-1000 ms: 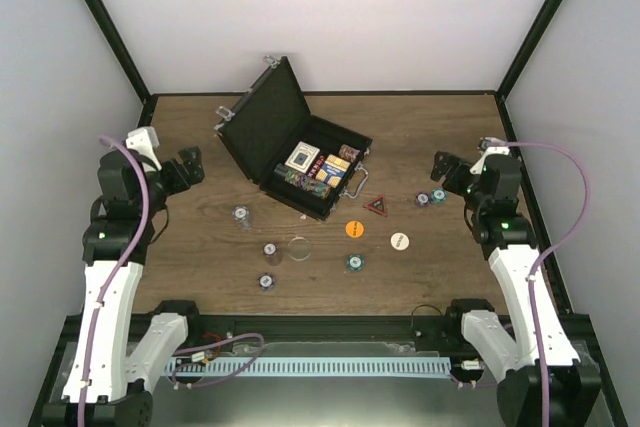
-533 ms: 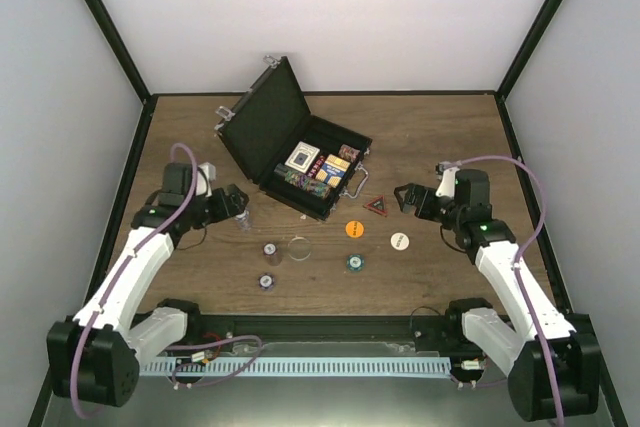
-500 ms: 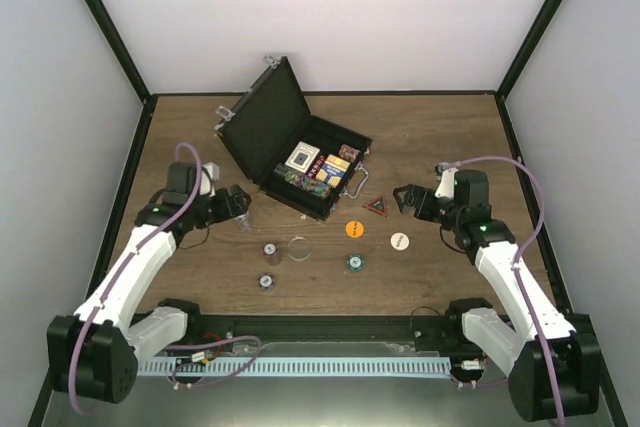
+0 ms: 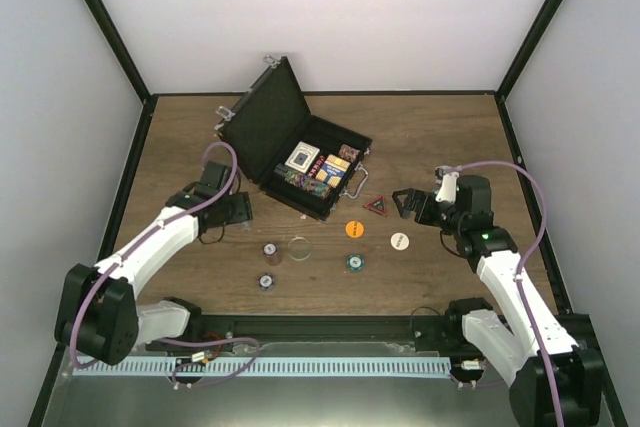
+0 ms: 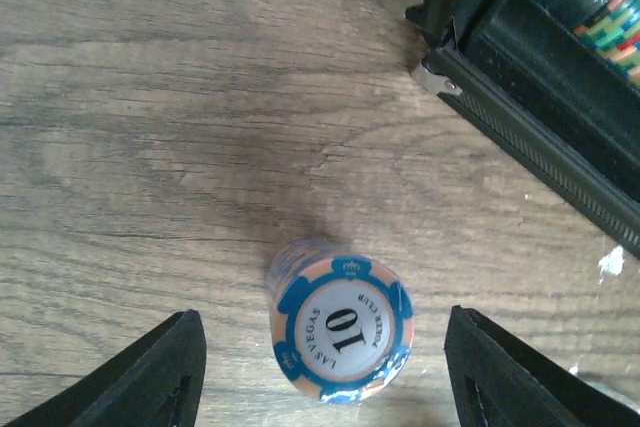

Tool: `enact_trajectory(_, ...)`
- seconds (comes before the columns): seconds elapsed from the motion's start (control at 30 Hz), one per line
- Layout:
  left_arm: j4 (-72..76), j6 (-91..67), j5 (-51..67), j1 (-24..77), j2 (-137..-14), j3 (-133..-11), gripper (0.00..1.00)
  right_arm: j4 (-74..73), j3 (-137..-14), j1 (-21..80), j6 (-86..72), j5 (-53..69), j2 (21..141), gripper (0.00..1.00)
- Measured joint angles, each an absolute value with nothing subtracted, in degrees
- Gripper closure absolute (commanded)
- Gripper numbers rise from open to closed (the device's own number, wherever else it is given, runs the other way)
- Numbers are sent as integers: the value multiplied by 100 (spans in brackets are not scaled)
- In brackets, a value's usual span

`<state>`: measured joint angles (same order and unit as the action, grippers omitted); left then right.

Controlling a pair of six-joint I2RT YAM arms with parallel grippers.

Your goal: Pack up texas hold em set

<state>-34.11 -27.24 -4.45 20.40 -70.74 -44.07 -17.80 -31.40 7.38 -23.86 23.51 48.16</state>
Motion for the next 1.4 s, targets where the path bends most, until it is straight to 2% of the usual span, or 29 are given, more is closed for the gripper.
enact_trajectory(0.3, -3205, -2668, -303, 2069, -7590, -4401, 35, -1796, -3122, 738, -2394, 2359, 4993, 0)
enact_trajectory(0.43, -3162, -2613, -202, 2093, -7682, -4401, 40, -1789, -3122, 738, -2410, 2362, 4993, 0)
enact_trajectory(0.7, -3129, -2449, -231, 2132, -8001, -4401, 56, -1761, -3122, 738, -2405, 2359, 5054, 0)
enact_trajectory(0.97, -3105, -2373, -274, 2154, -8003, -4403, 67, -1758, -3122, 738, -2377, 2403, 5109, 0)
enact_trajectory(1.17, -3321, -2139, -211, 2171, -8051, -4598, 68, -1865, -3284, 740, -2285, 2438, 5280, 0)
enact_trajectory(1.4, -3518, -1339, 362, 2565, -7824, -5450, 69, -2117, -3774, 742, -2349, 2714, 5452, 0)
